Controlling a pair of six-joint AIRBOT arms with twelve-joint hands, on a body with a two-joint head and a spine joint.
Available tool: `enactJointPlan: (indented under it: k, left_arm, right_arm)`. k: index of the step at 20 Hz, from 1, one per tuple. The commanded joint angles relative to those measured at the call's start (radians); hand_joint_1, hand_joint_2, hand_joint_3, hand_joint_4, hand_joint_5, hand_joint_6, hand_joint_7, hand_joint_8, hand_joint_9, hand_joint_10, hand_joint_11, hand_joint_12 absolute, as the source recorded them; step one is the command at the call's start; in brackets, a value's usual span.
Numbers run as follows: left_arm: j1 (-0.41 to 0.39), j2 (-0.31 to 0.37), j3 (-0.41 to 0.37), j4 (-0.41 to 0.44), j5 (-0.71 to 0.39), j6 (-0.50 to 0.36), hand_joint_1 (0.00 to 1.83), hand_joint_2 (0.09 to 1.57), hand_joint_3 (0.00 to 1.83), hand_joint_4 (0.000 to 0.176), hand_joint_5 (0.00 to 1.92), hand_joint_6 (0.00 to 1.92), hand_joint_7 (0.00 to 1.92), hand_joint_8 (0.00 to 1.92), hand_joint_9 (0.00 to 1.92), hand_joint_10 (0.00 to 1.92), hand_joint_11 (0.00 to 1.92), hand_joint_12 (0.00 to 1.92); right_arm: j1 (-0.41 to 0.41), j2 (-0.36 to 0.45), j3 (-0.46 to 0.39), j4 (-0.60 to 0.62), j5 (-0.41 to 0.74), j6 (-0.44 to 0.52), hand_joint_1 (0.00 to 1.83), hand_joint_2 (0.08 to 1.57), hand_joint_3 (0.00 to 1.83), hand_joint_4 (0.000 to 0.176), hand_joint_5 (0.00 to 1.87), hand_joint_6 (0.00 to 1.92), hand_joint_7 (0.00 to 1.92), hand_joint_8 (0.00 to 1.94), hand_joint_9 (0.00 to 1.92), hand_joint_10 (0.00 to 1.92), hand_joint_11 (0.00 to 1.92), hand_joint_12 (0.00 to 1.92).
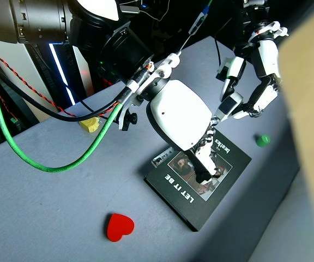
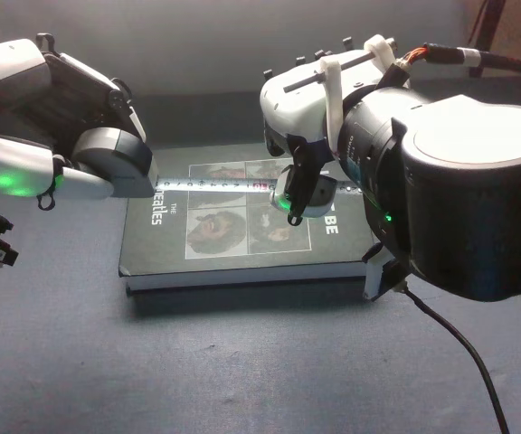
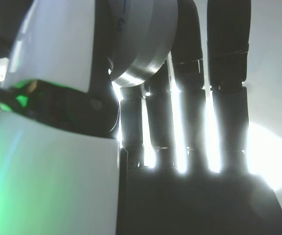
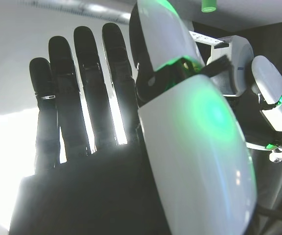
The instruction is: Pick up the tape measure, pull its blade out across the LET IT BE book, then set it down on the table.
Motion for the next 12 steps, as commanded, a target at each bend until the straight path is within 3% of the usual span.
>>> enactJointPlan:
  k: [1,12]
  left_arm:
    - [-0.008,-0.003,0.006,-0.036,-0.118,-0.014,1.4,1.03,0.0,0.0,1.05,0.65,1.2,0.54,1.17,0.9,1.15,0.69]
    - [-0.005,-0.005,0.01,-0.036,-0.126,-0.018,1.4,1.03,0.0,0.0,1.05,0.66,1.21,0.51,1.16,0.92,1.15,0.7]
  right_arm:
    - [0.006,0.004,-0.004,-0.088,-0.004,0.002,0.94,1.15,0.0,0.0,0.7,0.0,0.7,0.01,0.64,0.01,0.17,1.03]
    - [0.006,0.005,-0.004,-0.092,0.004,0.002,0.95,1.15,0.0,0.0,0.74,0.02,0.74,0.02,0.66,0.01,0.22,1.05]
